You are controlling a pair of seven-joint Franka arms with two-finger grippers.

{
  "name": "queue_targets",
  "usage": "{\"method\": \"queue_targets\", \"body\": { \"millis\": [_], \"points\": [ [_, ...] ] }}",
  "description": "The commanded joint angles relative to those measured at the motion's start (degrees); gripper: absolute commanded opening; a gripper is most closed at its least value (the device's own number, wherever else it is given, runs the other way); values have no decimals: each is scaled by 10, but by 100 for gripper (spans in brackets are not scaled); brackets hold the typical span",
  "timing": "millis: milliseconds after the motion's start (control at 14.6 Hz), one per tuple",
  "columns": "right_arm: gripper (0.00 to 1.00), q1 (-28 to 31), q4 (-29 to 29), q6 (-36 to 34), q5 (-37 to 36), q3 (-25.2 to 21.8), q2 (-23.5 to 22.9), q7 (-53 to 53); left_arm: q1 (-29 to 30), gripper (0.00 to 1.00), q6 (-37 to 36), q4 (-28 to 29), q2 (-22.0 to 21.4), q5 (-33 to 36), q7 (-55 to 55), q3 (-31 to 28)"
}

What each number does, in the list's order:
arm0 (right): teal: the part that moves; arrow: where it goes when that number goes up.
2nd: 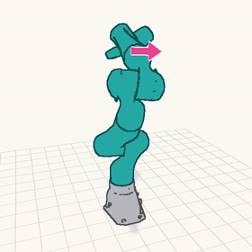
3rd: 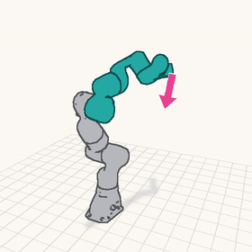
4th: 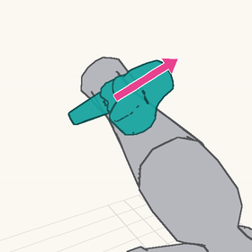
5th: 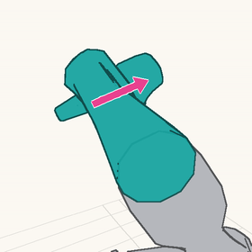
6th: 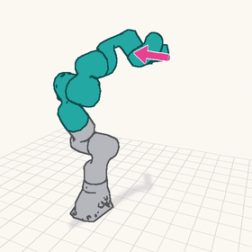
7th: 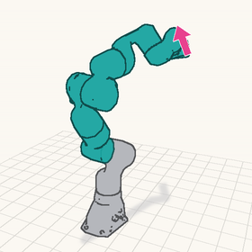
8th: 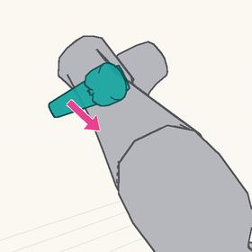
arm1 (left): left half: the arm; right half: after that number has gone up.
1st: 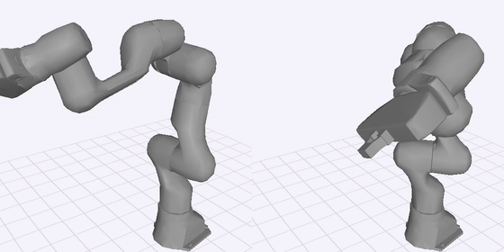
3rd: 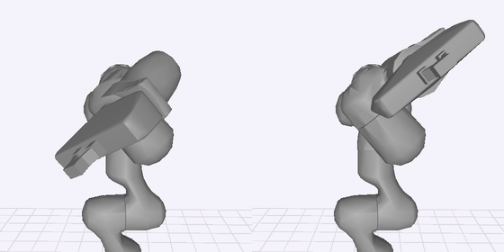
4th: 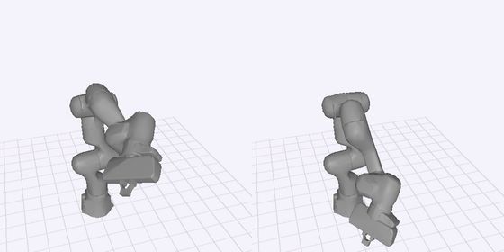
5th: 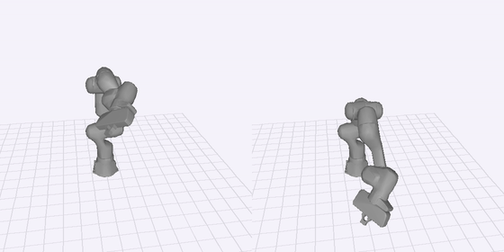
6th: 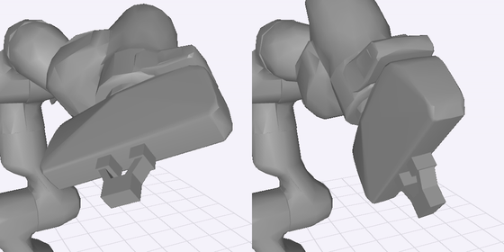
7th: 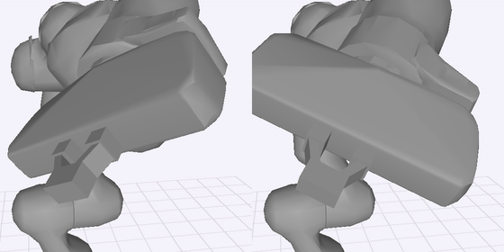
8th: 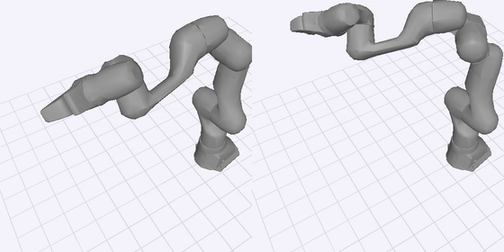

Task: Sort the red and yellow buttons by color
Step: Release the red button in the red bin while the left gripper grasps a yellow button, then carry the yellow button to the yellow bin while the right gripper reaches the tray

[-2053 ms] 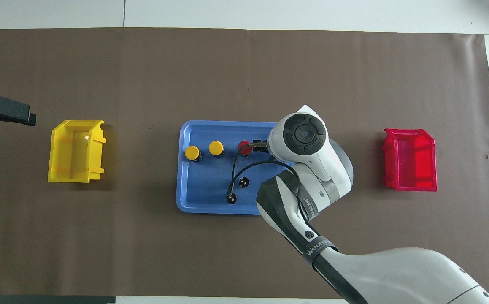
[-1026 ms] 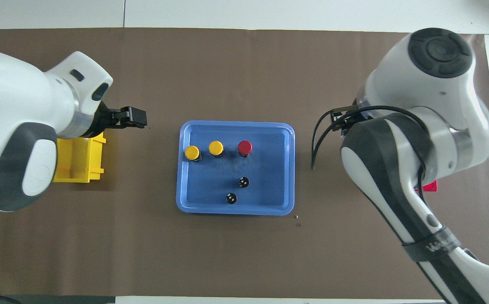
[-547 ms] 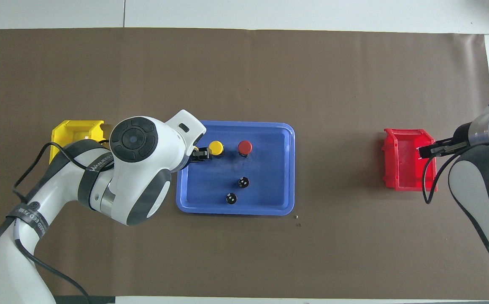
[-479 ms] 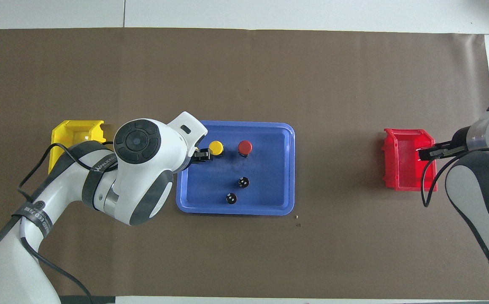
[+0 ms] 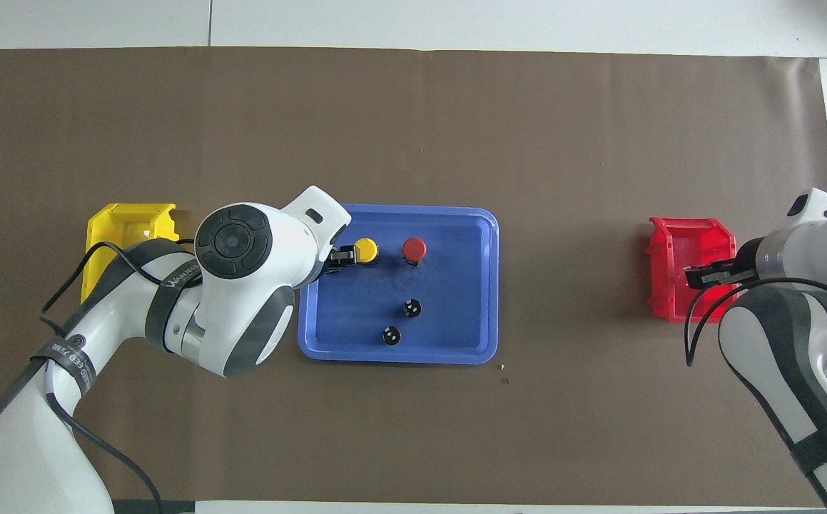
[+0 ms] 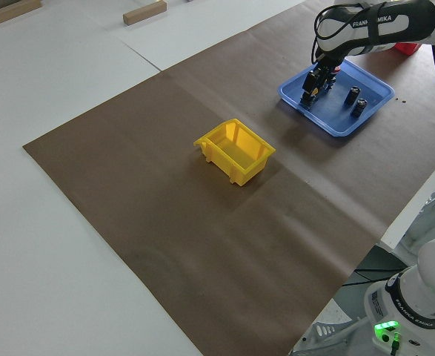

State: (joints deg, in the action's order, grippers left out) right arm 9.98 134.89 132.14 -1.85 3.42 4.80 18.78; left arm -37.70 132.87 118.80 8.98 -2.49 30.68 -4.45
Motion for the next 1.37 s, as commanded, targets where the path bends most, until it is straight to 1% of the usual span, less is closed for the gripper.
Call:
{"method": "queue_targets", "body": {
  "millis": [0,68,137,205,274,411,479,547,616,684,753,821,889,958,1095,1163,1232,1300],
  "points": [
    [13,9,34,31,11,4,12,6,-4,73,21,4,11,15,14,-5],
    [13,13,34,32,11,4,0,11,-4,70,26,3,16,15,14,-5],
    [14,13,34,40,11,4,-1,12,-4,51,27,3,17,15,20,-5],
    [16,13,36,47,11,4,-1,12,-4,17,26,2,17,15,25,-5],
    [27,13,38,47,11,4,-1,10,-4,3,26,-2,18,15,26,-5],
    [71,13,35,45,11,4,-1,12,-4,1,0,-36,28,16,35,-6],
    [74,13,29,38,11,4,-2,13,-4,1,-35,-58,28,16,39,-7],
    [77,13,12,26,11,4,-5,13,-2,1,-71,-77,24,17,38,-9],
    [78,13,-12,-3,10,4,-9,13,0,1,-114,-94,12,27,32,-13],
    [78,5,-49,-42,10,4,-12,11,4,1,-140,-101,-7,35,24,-17],
    [79,-4,-91,-83,10,5,-13,7,23,1,-173,-101,-26,37,-10,-18],
    [82,-25,-133,-118,10,6,-22,4,41,1,-201,-100,-42,36,-50,-17],
    [88,-47,-179,-150,11,6,-36,-20,61,1,-225,-96,-59,36,-83,-18],
    [92,-78,-223,-175,11,7,-55,-71,96,1,-240,-92,-76,36,-119,-17],
    [92,-192,-299,-188,11,9,-87,-218,164,1,-254,-91,-104,36,-216,-17],
    [92,-234,-350,-207,8,9,-118,-312,197,1,-266,-92,-111,36,-259,-17],
    [92,-277,-404,-215,8,10,-163,-391,222,1,-270,-91,-114,36,-293,-17],
    [92,-309,-433,-212,3,10,-190,-446,241,1,-266,-82,-117,36,-317,-18]
  ]
}}
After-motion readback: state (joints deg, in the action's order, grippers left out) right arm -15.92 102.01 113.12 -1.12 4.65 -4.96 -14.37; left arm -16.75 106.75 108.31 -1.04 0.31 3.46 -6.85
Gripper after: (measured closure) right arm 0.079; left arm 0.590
